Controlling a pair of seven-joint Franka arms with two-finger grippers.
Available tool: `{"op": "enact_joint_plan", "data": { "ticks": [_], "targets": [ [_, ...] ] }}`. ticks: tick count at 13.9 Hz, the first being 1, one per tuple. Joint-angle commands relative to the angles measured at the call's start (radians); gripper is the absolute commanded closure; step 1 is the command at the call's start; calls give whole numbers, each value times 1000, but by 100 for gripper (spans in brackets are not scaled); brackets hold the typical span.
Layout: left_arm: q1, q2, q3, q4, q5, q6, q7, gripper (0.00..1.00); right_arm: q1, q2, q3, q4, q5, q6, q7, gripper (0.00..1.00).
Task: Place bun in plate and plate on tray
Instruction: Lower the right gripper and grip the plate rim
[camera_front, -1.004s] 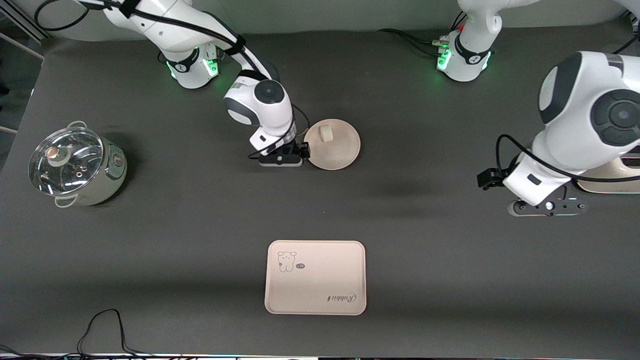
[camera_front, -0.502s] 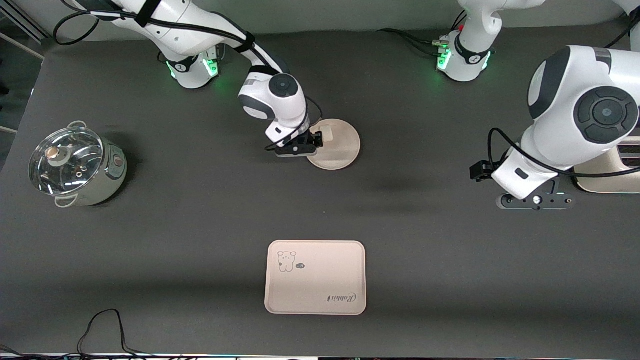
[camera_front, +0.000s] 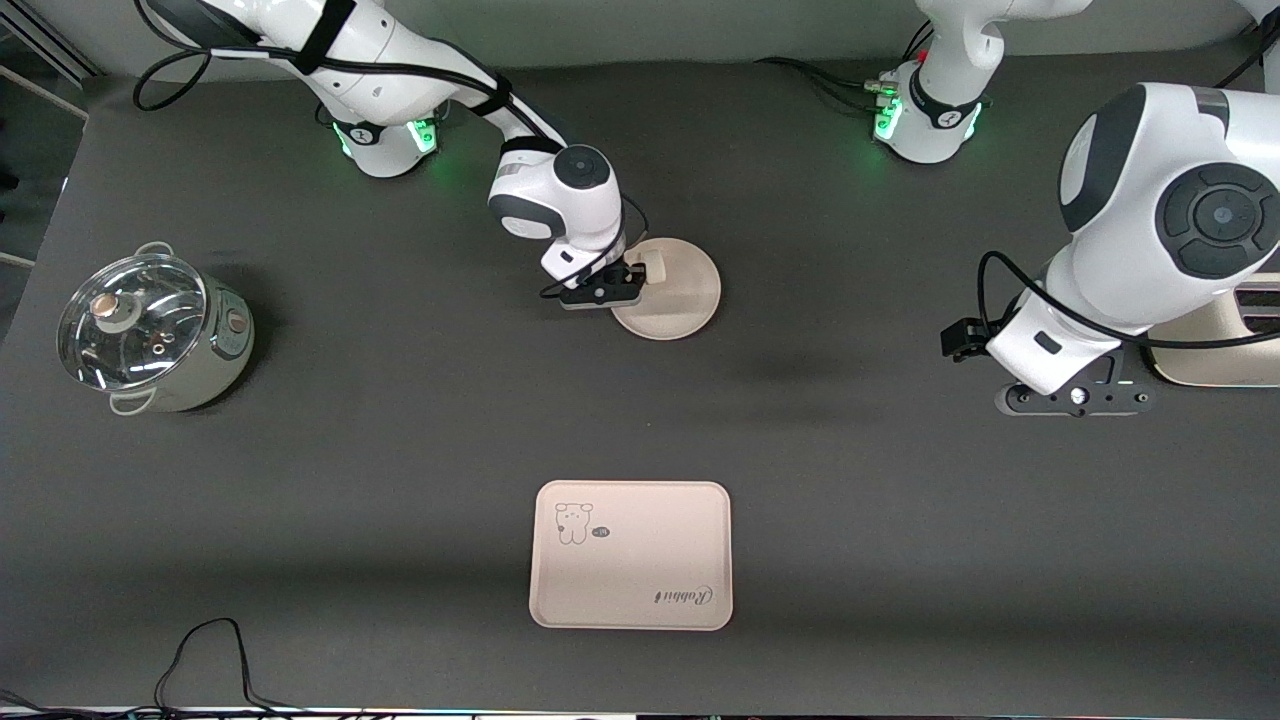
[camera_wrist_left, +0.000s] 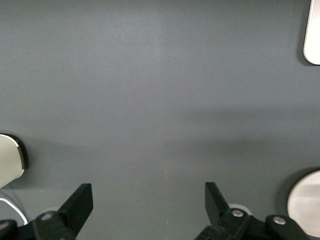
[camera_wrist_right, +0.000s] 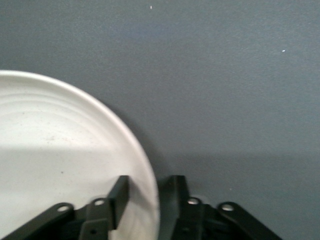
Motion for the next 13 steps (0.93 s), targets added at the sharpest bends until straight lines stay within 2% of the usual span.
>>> {"op": "enact_joint_plan", "data": {
  "ticks": [1, 13],
  "targets": [
    [-14, -18, 18, 0, -11, -22, 17, 0, -1, 9, 1, 12, -39, -4, 45, 100],
    [-19, -1, 14, 42, -9, -19, 17, 0, -13, 8, 1, 44, -22, -13, 43, 100]
  ]
}}
